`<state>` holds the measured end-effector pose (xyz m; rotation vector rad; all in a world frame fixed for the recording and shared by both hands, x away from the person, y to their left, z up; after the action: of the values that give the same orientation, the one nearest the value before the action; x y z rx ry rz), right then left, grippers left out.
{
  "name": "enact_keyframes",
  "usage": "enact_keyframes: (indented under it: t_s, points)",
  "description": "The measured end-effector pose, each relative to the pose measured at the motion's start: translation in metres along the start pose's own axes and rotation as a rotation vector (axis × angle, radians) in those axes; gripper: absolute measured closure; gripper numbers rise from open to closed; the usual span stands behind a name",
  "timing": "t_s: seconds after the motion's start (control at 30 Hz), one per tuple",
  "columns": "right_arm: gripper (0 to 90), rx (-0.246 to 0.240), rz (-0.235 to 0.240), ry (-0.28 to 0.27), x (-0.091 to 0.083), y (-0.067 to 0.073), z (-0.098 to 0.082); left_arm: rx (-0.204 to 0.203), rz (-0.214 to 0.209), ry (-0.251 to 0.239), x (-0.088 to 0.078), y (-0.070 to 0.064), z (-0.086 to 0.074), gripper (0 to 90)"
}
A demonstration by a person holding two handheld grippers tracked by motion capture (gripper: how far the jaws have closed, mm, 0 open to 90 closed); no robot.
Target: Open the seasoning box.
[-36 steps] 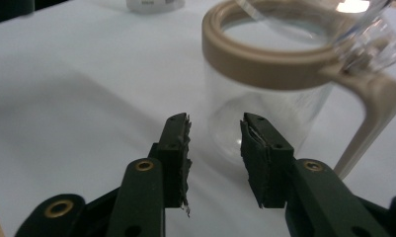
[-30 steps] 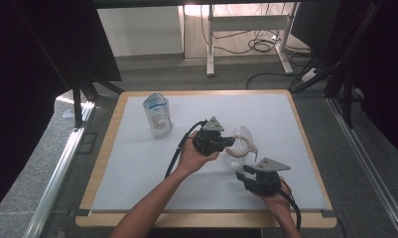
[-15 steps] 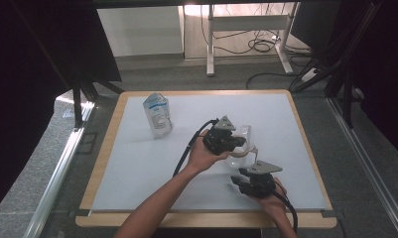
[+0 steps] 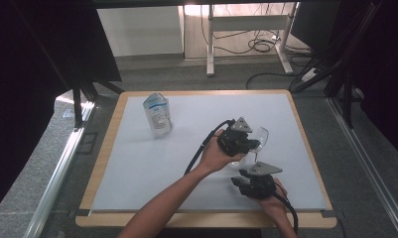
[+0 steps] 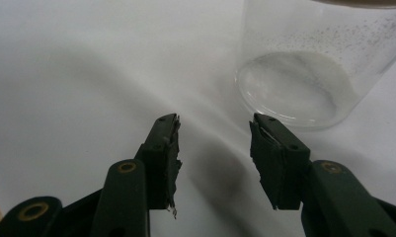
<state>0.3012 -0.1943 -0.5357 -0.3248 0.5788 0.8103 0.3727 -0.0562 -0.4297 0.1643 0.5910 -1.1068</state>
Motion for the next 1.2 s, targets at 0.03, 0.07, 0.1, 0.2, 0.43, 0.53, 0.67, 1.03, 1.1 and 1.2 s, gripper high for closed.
enact_keyframes:
  t_s: [0.03, 0.07, 0.1, 0.2, 0.43, 0.53, 0.67, 1.03, 1.1, 1.2]
  points:
    - [54.4, 0.006, 0.002, -0.001, -0.001, 0.0, 0.0, 0.0, 0.002, -0.002, -0.003, 0.002, -0.001, 90.0]
    - [54.4, 0.007, 0.0, -0.002, -0.001, 0.0, 0.0, -0.006, 0.006, -0.008, -0.005, 0.003, -0.002, 89.9]
    - [54.3, 0.004, -0.003, -0.003, -0.002, -0.001, 0.0, -0.01, 0.007, -0.015, -0.008, 0.005, -0.003, 89.8]
    - [54.3, 0.005, -0.007, -0.011, -0.002, -0.001, 0.0, -0.018, 0.021, -0.038, -0.019, 0.009, -0.007, 86.4]
    - [53.5, 0.008, 0.001, -0.011, 0.001, 0.0, 0.001, -0.038, 0.052, -0.079, -0.045, 0.022, -0.022, 66.8]
    - [52.9, 0.007, 0.001, -0.009, 0.002, 0.001, 0.002, -0.054, 0.077, -0.095, -0.054, 0.027, -0.029, 52.6]
    - [52.3, 0.004, 0.004, -0.01, 0.002, 0.001, 0.004, -0.064, 0.108, -0.105, -0.067, 0.035, -0.042, 41.7]
    - [51.3, 0.006, 0.006, -0.008, 0.006, 0.001, 0.005, -0.124, 0.155, -0.114, -0.09, 0.052, -0.076, 34.9]
    - [51.2, 0.004, 0.006, -0.004, 0.006, 0.001, 0.005, -0.13, 0.163, -0.117, -0.094, 0.054, -0.08, 35.0]
    - [51.1, 0.005, 0.004, -0.001, 0.007, 0.001, 0.005, -0.142, 0.171, -0.123, -0.099, 0.056, -0.086, 35.1]
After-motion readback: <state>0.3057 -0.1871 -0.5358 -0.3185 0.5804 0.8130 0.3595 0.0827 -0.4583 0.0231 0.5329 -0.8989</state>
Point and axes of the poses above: each handheld gripper's, and its own axes: x roughly forward along the jaws, z roughly out of its top, y roughly to its left, the point moved 1 cm from there along x, roughly forward along the jaws, and after that the axes turned 4 degrees about -x, right-handed, at the moved point
